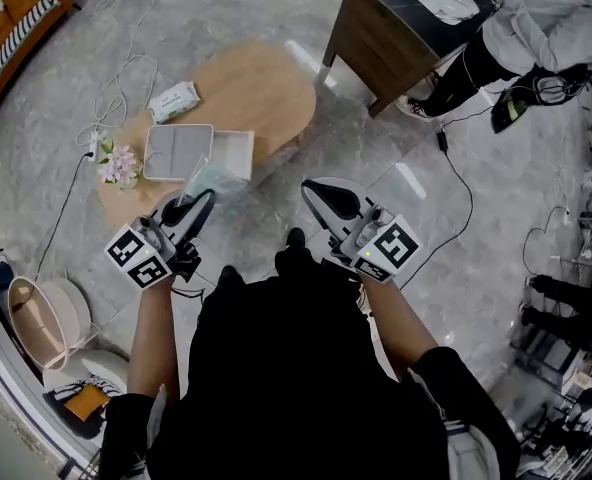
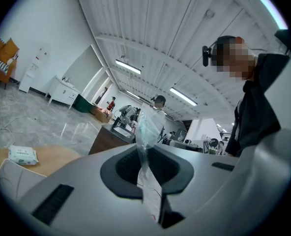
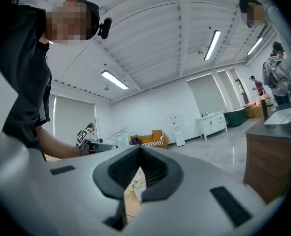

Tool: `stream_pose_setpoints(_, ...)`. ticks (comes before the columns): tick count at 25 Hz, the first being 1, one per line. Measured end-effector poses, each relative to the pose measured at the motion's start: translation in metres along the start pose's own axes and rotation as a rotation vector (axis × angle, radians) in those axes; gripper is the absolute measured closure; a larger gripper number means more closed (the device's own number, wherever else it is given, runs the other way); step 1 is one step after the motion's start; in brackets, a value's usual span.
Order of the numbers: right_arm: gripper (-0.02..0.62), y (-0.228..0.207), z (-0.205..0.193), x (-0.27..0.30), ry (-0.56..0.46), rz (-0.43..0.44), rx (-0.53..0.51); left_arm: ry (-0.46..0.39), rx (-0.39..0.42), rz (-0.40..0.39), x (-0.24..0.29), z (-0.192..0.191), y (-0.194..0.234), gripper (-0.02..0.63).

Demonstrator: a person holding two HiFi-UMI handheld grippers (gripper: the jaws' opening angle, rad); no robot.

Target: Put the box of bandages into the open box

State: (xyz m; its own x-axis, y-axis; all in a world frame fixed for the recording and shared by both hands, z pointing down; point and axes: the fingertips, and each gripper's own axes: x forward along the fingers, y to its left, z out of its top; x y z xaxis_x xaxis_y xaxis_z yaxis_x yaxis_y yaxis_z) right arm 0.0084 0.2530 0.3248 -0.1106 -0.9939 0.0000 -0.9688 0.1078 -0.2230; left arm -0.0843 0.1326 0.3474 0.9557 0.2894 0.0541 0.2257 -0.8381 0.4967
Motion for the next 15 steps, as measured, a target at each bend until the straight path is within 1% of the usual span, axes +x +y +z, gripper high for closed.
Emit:
stream_pose_setpoints(4,0.584,-0.027,-0.002,0.004,0.019,0.094,0.019,-0.038,-0.006,0.09,0.011,0.002,0.002,0.566)
stream_pose_setpoints(7,0.584,-0.038,-0.008,0.015,0.039,0.147,0.034,-0.034,-0.035,0.145,0.012,-0.009,0.009,0.566)
stream_pose_setpoints(11,0.584,-0.049,-0.014,0.028,0.047,0.168,0.07,-0.033,-0.07,0.194,0.007,-0.016,0.019,0.566)
stream_pose_setpoints(15,0.584,-0.06,-0.022,0.053,0.076,0.186,0.082,-0.058,-0.111,0.226,0.001,-0.013,0.047,0.566)
